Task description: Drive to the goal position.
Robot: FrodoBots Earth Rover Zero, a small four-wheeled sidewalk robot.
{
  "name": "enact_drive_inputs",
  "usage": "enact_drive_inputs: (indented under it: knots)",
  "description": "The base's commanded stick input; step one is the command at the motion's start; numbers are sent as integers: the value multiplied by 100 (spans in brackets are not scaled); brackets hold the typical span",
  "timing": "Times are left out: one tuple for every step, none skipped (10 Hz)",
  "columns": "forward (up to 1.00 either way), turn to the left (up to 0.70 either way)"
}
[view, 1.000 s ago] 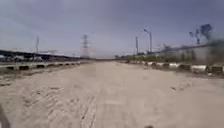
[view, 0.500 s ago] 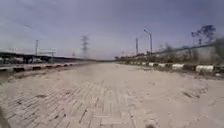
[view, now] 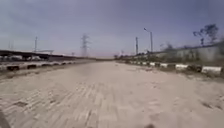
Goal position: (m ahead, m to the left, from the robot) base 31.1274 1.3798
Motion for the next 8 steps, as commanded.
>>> enact_drive_inputs:
  knots:
    - [100,0]
    - [100,0]
    - [100,0]
    - [100,0]
    - [100,0]
    - [100,0]
    - [100,0]
    - [100,0]
